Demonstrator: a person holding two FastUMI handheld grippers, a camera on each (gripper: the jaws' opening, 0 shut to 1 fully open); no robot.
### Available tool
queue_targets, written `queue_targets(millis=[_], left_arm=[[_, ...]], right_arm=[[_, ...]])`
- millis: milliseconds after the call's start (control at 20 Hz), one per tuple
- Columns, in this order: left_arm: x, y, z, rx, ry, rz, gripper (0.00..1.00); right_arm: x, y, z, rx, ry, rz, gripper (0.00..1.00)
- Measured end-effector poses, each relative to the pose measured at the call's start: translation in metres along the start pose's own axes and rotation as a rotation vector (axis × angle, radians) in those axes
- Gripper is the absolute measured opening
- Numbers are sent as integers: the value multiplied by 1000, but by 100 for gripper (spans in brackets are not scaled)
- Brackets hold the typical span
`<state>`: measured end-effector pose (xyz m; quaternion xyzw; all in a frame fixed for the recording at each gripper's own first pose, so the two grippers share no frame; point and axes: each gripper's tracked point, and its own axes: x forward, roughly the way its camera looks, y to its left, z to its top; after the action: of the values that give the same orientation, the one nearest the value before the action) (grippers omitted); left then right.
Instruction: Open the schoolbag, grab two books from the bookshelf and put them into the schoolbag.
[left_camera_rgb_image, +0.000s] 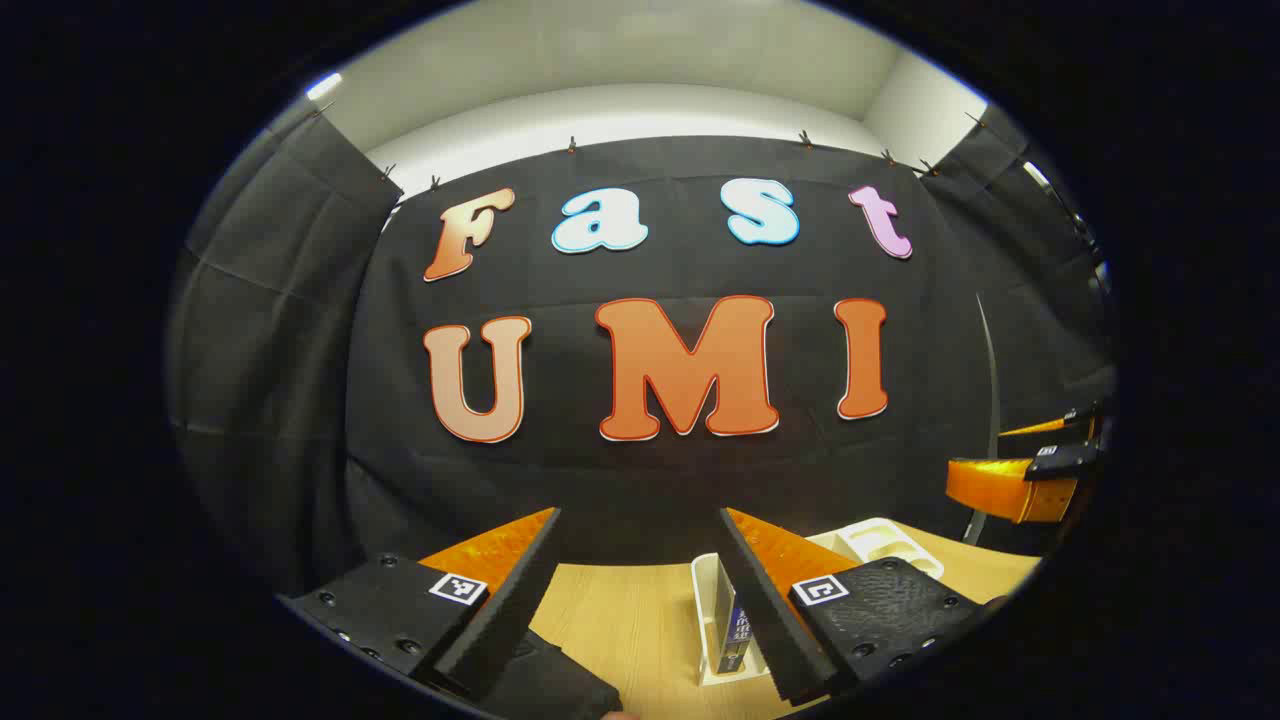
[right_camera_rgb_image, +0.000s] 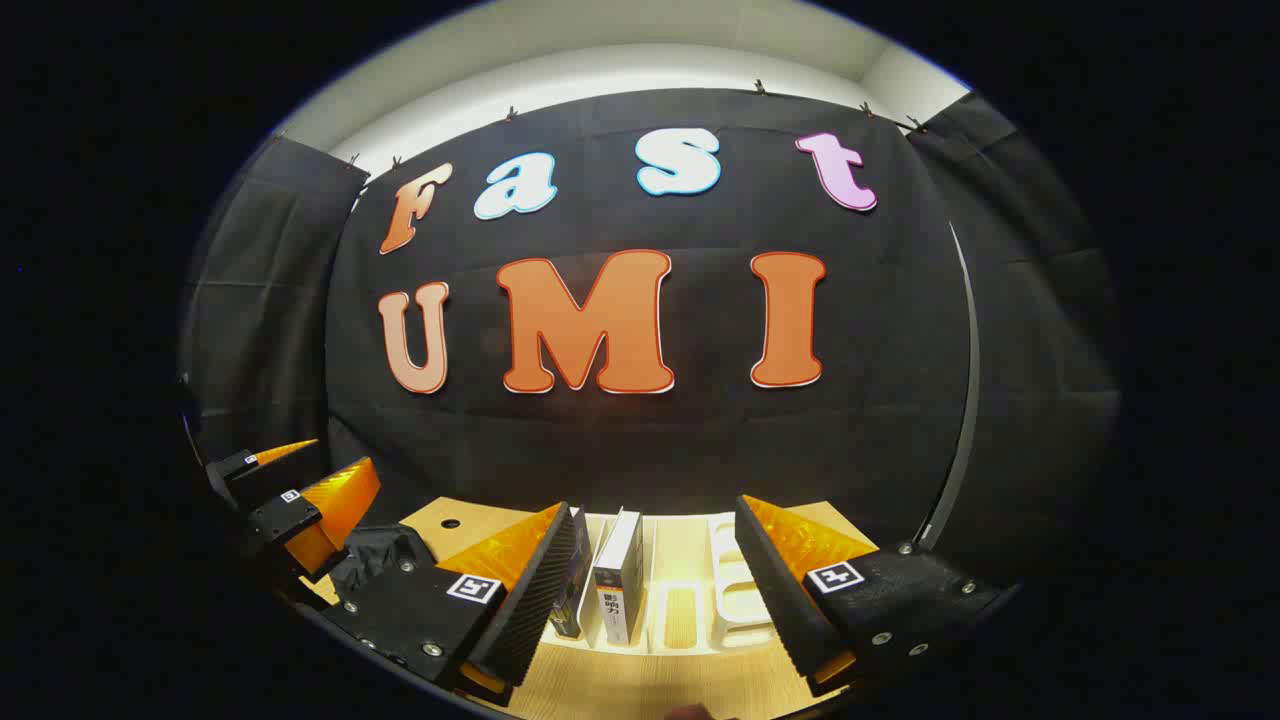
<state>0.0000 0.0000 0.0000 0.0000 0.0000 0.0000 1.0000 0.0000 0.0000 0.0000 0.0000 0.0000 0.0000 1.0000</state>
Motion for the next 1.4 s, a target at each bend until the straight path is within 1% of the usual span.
queue_targets(millis=[200,300,450,550,650,800,850,900,950,1050,1250,1400], left_arm=[[0,-1,-23,85,51,3,94],[-1,-5,-35,122,74,2,96],[-2,-6,-43,165,93,15,96],[-2,-6,-44,165,99,26,96],[1,-8,-40,138,93,31,96],[8,-9,-30,115,63,34,96],[11,-10,-29,124,61,35,96],[12,-9,-34,137,67,34,100],[15,-11,-38,152,77,27,96],[15,-12,-60,214,123,14,96],[7,-3,-114,417,234,-9,96],[-10,8,-173,539,345,-40,96]], right_arm=[[8,-12,-10,-2,22,1,95],[13,-17,-13,0,32,3,95],[21,-24,-19,-2,40,7,95],[26,-24,-22,2,45,18,95],[31,-23,-23,-7,44,26,95],[33,-17,-25,-22,43,41,95],[34,-15,-28,-25,47,50,95],[35,-13,-29,-30,51,55,95],[35,-11,-30,-37,54,59,95],[38,-11,-35,-55,63,63,95],[45,-19,-45,-78,79,52,95],[54,-29,-57,-96,100,37,95]])
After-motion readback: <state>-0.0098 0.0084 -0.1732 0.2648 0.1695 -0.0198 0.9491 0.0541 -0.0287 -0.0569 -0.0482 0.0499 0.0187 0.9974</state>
